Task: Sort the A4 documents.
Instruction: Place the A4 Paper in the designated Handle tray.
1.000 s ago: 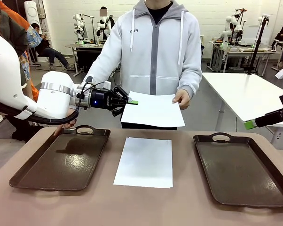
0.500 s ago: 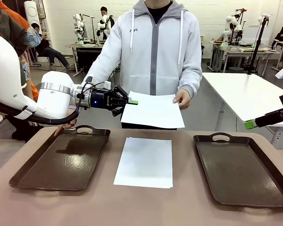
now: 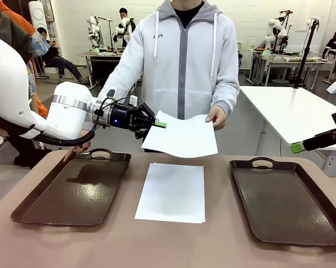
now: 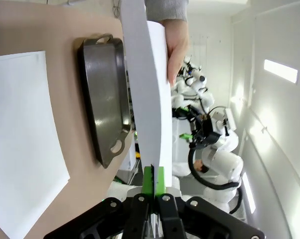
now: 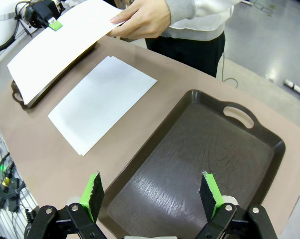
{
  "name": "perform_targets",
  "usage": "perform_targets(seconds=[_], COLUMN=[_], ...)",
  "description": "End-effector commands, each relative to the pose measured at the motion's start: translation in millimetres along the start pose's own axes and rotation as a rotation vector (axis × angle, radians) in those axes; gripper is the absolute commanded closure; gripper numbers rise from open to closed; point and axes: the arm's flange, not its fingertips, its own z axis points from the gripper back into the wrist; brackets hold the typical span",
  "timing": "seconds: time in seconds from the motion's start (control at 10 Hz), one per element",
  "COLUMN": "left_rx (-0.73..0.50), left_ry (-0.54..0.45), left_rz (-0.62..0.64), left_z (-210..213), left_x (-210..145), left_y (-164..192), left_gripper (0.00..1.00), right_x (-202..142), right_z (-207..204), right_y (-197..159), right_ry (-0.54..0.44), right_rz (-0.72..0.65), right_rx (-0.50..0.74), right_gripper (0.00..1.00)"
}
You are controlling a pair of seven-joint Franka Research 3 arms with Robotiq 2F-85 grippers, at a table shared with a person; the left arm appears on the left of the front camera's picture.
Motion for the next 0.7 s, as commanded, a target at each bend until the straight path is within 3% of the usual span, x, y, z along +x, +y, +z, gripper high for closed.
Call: perform_targets(seconds=[0.0, 0.3, 0.6], left_rx=[0.027, 0.104, 0.209], left_ry=[0.088, 0.104, 0.087], left_rz=[-0.032, -0.058, 0.006], left_z=[3.2, 34.2, 61.1], left_x=[10.8, -27.5, -72.3], left_y=[-8.1, -14.6, -5.0], left_gripper=[0.99, 0.99, 0.99], right_x=[-0.9, -0.9, -0.9], right_z=[-0.9, -0.9, -0.9], right_y=[-0.7, -0.7, -0.7], right_ry=[-0.01, -0.01, -0.01], right_rz=[-0.006, -0.006, -0.006], right_rx=[0.018, 0.018, 0.018], right_gripper=[0.0, 0.0, 0.0])
